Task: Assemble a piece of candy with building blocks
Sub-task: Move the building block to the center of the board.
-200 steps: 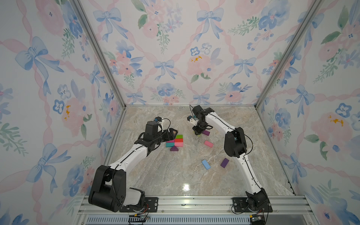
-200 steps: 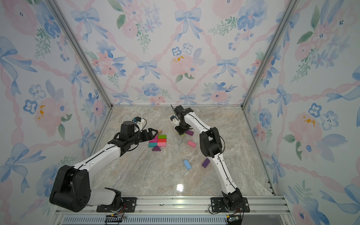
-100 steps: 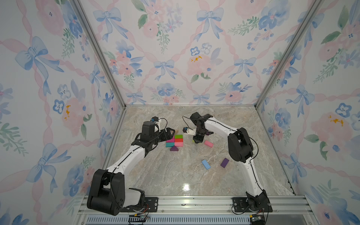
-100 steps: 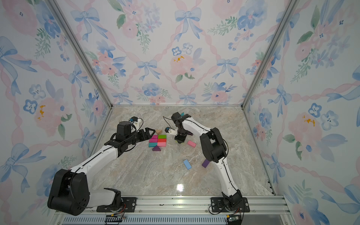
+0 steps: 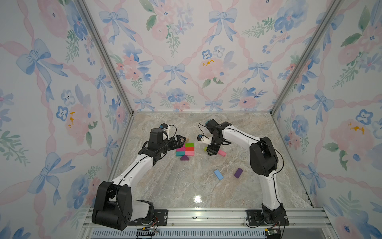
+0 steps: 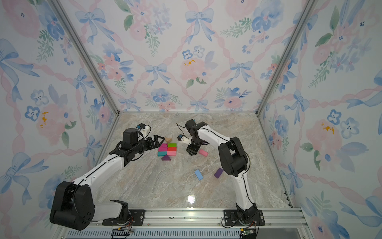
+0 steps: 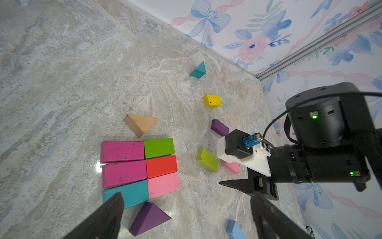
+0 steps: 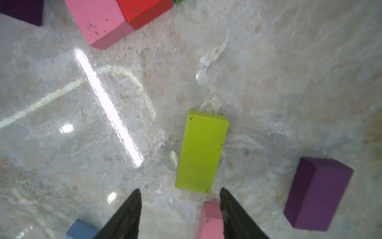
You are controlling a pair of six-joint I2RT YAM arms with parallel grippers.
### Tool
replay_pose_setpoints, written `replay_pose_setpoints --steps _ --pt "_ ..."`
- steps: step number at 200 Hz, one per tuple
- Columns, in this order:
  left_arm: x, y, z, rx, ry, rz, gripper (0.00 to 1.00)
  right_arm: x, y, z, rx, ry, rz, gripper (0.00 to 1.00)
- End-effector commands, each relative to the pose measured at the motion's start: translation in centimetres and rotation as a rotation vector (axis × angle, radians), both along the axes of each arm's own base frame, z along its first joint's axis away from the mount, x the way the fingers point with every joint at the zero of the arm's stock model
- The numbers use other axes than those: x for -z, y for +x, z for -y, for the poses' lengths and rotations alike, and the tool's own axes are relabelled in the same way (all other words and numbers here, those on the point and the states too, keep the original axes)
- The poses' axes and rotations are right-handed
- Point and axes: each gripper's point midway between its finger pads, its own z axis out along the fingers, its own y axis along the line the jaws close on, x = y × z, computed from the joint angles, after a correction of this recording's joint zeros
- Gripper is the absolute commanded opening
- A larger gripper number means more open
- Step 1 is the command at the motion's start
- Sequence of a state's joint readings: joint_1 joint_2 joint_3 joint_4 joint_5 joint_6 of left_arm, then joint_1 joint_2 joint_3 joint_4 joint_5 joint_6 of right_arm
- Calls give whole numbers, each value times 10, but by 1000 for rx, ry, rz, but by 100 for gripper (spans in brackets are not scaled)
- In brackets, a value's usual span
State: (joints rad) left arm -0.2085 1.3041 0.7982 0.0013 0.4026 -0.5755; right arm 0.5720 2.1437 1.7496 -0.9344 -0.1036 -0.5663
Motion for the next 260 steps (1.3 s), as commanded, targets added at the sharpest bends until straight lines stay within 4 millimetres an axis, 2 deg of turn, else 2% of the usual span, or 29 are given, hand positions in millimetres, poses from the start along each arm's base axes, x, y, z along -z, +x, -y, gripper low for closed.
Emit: replay_pose_setpoints --steps 1,19,39,56,100,127,162,188,227,260 --pt "-14 0 4 35 -6 33 98 -10 2 30 129 -9 2 60" --pt "-12 -2 4 37 -5 30 98 -4 -1 49 187 -42 -9 60" --pt "-11 -3 6 46 -6 29 98 6 -5 62 219 -64 -30 60" --pt "-11 -4 7 50 -5 30 98 14 -6 64 211 -89 -50 59" --pt "-9 -5 6 53 4 30 98 29 -2 70 174 -129 -76 39" --pt "-8 -3 6 57 4 28 98 35 1 70 126 -140 -75 37" --pt "-9 1 7 61 6 30 98 42 12 75 70 -174 -68 29" --pt "-7 2 7 66 1 21 98 39 27 70 -4 -179 0 30" --pt "-7 0 9 75 -6 20 98 40 38 57 -143 -220 63 33" --pt "-8 0 6 75 -1 27 98 31 47 47 -169 -208 105 39"
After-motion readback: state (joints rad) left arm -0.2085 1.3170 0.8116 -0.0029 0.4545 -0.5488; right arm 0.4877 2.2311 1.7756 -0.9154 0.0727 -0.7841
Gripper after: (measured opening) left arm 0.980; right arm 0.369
